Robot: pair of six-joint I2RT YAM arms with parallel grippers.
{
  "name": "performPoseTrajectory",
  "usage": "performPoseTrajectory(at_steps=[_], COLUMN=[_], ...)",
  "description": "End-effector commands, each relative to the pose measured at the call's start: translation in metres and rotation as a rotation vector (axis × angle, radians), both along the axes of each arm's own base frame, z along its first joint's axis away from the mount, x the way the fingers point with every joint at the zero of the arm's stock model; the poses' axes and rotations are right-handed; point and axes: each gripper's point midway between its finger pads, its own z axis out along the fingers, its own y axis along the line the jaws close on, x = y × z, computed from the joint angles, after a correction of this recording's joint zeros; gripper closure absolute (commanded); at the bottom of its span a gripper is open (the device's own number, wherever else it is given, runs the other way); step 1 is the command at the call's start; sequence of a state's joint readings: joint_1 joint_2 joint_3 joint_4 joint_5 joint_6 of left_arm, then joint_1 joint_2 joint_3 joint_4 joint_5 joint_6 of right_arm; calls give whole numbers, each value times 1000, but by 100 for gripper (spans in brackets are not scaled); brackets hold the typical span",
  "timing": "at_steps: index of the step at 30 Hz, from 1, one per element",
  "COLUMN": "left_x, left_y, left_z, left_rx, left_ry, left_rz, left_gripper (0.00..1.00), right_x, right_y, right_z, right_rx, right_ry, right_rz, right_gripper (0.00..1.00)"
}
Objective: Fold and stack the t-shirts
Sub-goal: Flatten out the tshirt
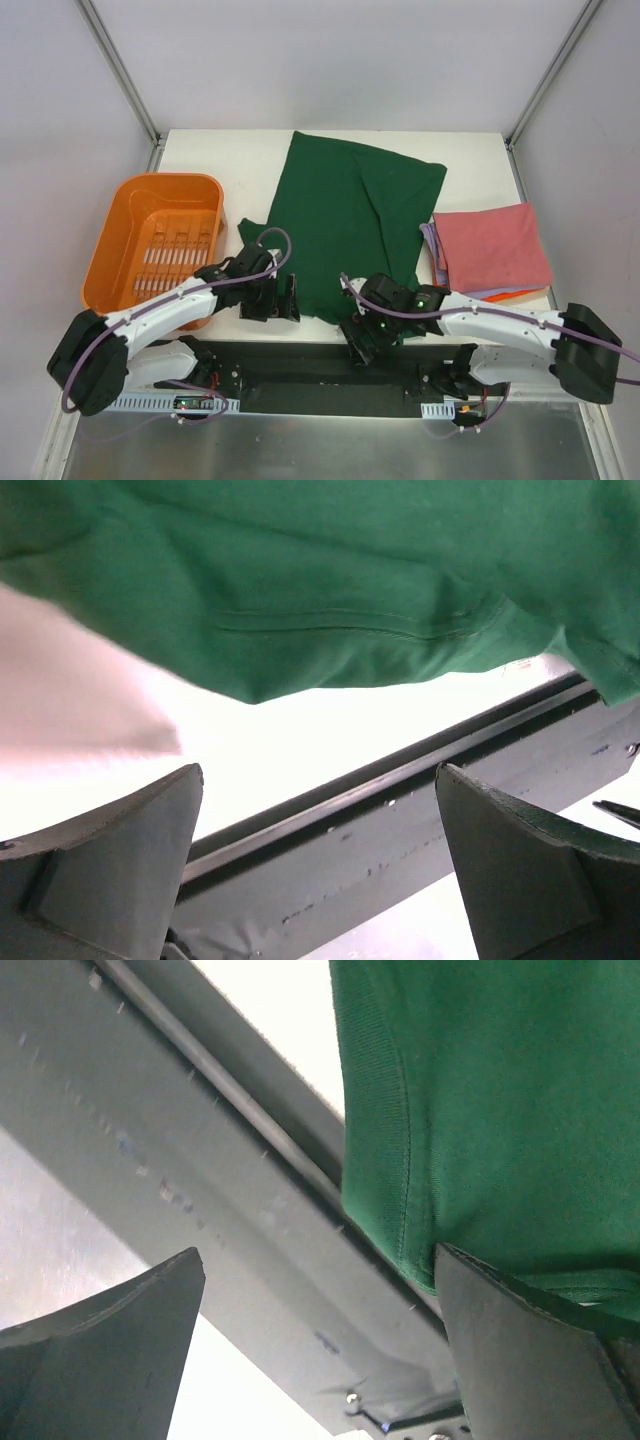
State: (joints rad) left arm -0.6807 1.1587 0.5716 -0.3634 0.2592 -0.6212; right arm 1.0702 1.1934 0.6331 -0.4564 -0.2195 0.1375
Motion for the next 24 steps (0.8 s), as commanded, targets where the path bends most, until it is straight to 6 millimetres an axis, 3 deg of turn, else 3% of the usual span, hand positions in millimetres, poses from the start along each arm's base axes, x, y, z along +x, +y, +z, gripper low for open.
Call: performPoseTrajectory(at_steps=[1, 3, 5, 10, 14, 17, 19, 24], left_x=[-22, -26, -22, 11, 35, 50, 57, 57], left_y=[10, 7, 3, -14, -40, -57, -63, -51], left_z=[12, 22, 34, 76, 93, 87, 71, 30], left_rx=[-36, -82, -113, -139, -115, -57, -8, 130], left_ry=[13, -5, -45, -188, -228, -225, -192, -115], left_rz=[44, 36, 40, 22, -21, -48, -53, -24], left_gripper=[1, 1, 1, 1, 1, 1, 1, 1], right_x=[-42, -43, -31, 29, 59, 65, 68, 66], right_y=[-13, -19, -21, -22, -21, -28, -33, -41], right_z=[14, 20, 28, 55, 67, 59, 50, 32], right_rx=[20, 25, 42, 64, 57, 36, 27, 33], right_ry=[92, 76, -2, -298, -390, -370, -338, -264], right_rz=[-2, -28, -52, -218, -333, -393, -439, -483], right_gripper=[3, 3, 4, 4, 4, 4, 4, 4])
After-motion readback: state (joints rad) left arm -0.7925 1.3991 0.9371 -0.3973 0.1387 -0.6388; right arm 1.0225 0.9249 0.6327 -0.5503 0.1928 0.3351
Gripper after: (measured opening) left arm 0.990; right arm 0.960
